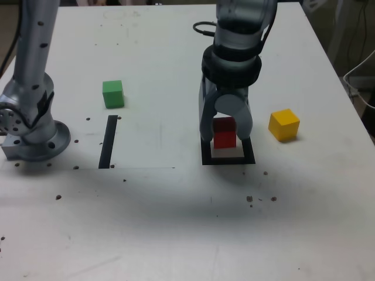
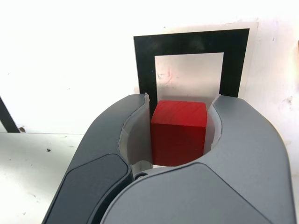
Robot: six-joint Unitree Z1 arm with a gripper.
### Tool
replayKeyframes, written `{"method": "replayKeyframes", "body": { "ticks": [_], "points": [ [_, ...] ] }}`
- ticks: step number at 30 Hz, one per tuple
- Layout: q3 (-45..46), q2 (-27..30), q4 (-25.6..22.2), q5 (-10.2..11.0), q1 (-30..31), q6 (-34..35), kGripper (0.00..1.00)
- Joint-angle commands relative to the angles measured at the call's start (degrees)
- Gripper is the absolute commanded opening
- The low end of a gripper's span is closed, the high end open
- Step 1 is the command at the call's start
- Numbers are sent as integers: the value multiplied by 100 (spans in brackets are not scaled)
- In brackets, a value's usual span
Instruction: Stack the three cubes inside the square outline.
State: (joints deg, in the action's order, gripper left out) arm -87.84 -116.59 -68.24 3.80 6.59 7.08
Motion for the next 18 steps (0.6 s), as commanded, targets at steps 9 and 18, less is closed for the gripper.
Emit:
{"method": "replayKeyframes", "body": {
  "ticks": [9, 18],
  "points": [
    [90, -223, 271, 17, -54, -22, 11],
    [98, -264, 246, 400, -101, -44, 11]
  ]
}}
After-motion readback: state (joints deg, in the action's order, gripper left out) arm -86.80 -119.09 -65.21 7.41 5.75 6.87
